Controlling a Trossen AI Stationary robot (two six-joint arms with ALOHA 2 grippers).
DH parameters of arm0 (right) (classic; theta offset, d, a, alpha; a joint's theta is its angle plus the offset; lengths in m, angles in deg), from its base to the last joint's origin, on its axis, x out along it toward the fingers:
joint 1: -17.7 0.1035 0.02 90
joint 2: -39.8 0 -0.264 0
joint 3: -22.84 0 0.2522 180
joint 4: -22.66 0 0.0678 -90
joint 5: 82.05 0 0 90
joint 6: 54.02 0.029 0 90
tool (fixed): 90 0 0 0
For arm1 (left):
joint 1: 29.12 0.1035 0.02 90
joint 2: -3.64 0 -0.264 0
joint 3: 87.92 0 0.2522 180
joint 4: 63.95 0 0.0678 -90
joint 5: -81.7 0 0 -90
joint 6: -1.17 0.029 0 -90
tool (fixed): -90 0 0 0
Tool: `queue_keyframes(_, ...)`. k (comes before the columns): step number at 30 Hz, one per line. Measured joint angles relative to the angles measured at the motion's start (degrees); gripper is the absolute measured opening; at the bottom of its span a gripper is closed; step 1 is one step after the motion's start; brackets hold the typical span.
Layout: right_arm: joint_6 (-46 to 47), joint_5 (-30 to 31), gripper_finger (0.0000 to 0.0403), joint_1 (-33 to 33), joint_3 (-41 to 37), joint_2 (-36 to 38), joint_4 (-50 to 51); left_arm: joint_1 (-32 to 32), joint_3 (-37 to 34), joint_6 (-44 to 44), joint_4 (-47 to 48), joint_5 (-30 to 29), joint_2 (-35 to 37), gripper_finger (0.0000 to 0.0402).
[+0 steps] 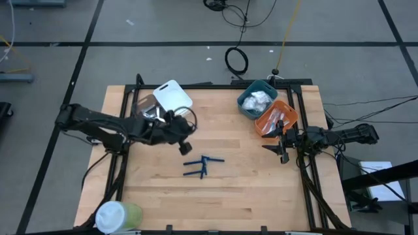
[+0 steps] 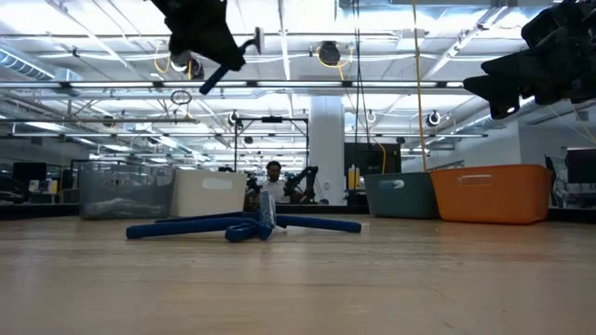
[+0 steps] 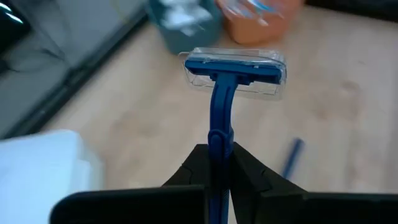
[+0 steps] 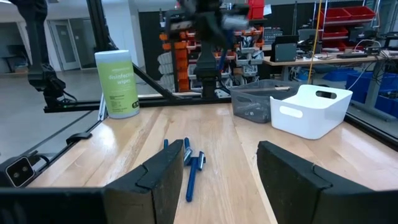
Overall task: Pick & Place Travel size toiletries
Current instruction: Put the blue razor into the white bin
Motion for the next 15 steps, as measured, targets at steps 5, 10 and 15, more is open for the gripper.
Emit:
queue_keyframes(5,0.00,-0.01,0.0192,0.02,-0.01,0.00,-0.02,3.64,0.00,2.91,0.10,-2.13,2.88,0.0013)
queue_keyframes(10,0.00,0.00,0.0192,-0.01,0.00,-0.01,0.00,8.81,0.04,3.99,2.38,-2.22,2.80,0.0031)
queue_keyframes(15,-0.01,0.00,0.0192,0.02,-0.02,0.00,-0.01,13.90,0.00,3.57,3.10,-2.22,2.22,0.0019)
